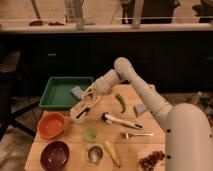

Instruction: Place eraser in paper cup

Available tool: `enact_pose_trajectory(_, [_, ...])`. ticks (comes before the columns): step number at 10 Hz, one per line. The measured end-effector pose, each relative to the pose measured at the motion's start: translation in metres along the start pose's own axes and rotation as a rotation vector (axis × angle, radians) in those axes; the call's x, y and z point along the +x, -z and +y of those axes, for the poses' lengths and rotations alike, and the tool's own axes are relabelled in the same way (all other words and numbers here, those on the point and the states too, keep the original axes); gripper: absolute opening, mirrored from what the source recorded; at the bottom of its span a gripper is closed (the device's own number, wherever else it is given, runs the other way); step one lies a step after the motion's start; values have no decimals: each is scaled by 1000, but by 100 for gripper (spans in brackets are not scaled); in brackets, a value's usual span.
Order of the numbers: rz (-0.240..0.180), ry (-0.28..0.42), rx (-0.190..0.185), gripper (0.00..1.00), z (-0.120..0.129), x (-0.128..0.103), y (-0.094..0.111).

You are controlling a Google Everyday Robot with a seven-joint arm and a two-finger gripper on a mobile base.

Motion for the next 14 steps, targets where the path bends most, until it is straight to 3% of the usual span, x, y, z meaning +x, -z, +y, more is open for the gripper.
enact_pose_trajectory(5, [-72, -4, -77, 0, -6, -1, -40])
enact_pose_trajectory(7, [-82, -11, -94, 0, -5, 2, -44])
enact_pose_trajectory(14, [-75, -46, -81, 0, -1, 20, -32])
